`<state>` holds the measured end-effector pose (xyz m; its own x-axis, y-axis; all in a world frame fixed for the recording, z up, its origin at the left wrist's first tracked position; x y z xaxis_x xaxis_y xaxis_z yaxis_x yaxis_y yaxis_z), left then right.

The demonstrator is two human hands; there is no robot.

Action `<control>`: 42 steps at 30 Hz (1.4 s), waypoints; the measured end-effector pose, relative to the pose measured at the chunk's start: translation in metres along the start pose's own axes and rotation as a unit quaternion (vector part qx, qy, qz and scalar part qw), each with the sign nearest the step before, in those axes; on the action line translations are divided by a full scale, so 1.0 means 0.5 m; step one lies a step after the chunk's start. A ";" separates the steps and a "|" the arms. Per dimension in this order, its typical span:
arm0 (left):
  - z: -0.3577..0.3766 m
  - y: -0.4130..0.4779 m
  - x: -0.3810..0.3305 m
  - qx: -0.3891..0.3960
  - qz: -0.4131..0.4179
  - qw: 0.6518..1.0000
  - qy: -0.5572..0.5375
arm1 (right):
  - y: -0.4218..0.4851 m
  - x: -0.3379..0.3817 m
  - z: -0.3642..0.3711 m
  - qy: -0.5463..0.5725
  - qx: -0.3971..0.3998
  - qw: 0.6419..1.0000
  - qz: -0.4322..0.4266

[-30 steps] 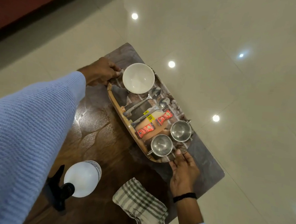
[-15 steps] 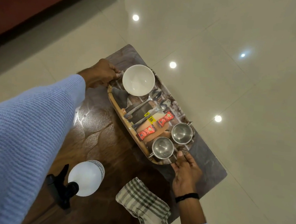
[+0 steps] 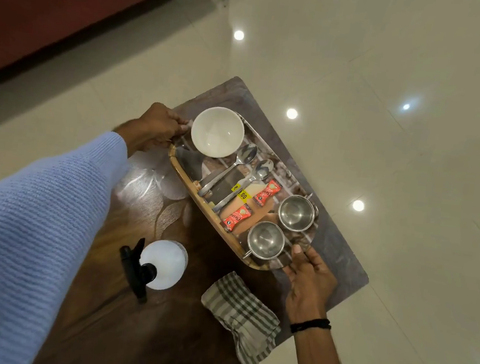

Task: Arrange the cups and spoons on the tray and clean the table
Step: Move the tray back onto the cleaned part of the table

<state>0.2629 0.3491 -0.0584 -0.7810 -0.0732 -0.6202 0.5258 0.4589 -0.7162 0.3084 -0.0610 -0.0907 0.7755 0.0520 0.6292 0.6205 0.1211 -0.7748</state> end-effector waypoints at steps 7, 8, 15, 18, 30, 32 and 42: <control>-0.089 -0.126 0.079 -0.046 -0.016 0.997 -0.065 | -0.073 0.048 0.058 -0.056 0.077 0.995 -0.019; -0.105 -0.145 0.089 -0.054 -0.016 0.996 -0.073 | -0.084 0.057 0.070 -0.061 0.099 0.993 -0.019; -0.210 -0.307 0.155 -0.134 -0.015 0.980 -0.147 | -0.174 0.133 0.176 -0.127 0.205 0.969 -0.053; -0.257 -0.385 0.198 -0.155 -0.017 0.971 -0.180 | -0.213 0.143 0.220 -0.165 0.228 0.957 -0.076; -0.389 -0.699 0.448 -0.282 -0.033 0.921 -0.266 | -0.374 0.034 0.407 -0.277 0.329 0.898 -0.089; -0.397 -0.740 0.498 -0.294 -0.039 0.913 -0.279 | -0.387 -0.004 0.428 -0.295 0.331 0.893 -0.080; -0.374 -0.878 0.739 -0.316 -0.062 0.877 -0.357 | -0.440 -0.209 0.489 -0.370 0.338 0.863 -0.070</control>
<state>-0.3195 0.2863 0.0869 -0.2910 -0.5886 -0.7542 -0.0164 0.7913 -0.6112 0.0624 0.1491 0.0290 0.2573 0.5774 0.7749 0.2981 0.7153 -0.6320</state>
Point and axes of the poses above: each hand's wrist, its own y-axis towards the middle knuckle, its own z-axis out of the palm, x = y × z, the point moved 4 cm from there along y, towards the middle knuckle, and after that the axes turned 12 degrees about x, right-handed, at the moved point
